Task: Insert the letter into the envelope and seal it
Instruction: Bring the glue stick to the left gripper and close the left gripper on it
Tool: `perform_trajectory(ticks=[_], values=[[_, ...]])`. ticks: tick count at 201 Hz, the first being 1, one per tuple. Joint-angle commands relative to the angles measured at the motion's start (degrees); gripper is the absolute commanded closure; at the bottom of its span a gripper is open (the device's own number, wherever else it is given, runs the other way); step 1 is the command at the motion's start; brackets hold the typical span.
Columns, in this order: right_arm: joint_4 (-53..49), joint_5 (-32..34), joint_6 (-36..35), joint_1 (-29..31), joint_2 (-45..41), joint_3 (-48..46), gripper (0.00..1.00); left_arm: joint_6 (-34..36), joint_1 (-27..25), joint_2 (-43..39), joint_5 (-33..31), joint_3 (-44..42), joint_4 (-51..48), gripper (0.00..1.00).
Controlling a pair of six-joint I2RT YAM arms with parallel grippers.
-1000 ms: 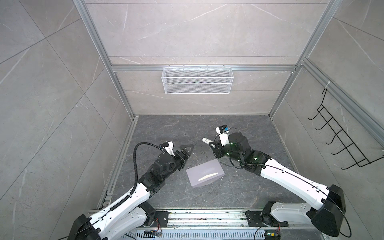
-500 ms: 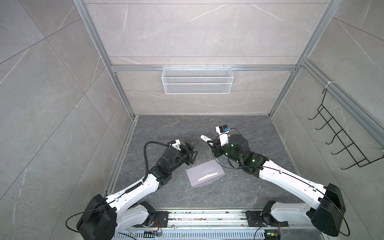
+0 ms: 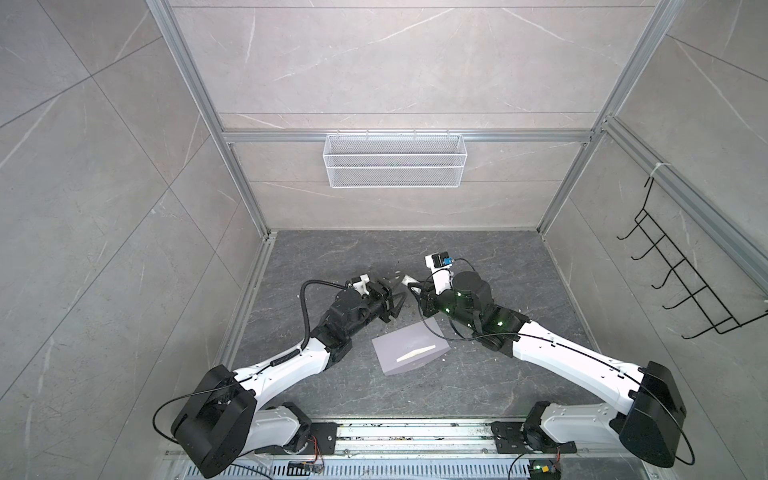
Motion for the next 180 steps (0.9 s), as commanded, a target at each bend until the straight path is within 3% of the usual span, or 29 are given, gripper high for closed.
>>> perform_trajectory(ticks=[1, 79, 180], values=[[2.88, 0.1, 0.98, 0.65, 0.8, -0.48, 1.0, -0.83, 0.02, -0.3, 0.3, 2.34, 3.25, 0.35], [4.03, -0.19, 1.76, 1.68, 0.88, -1.12, 1.0, 0.14, 0.05, 0.27, -0.46, 2.2, 2.87, 0.54], [5.38, -0.94, 2.32, 2.19, 0.4, -2.63, 1.0, 0.03, 0.06, 1.15, -1.84, 2.15, 3.6, 0.69]])
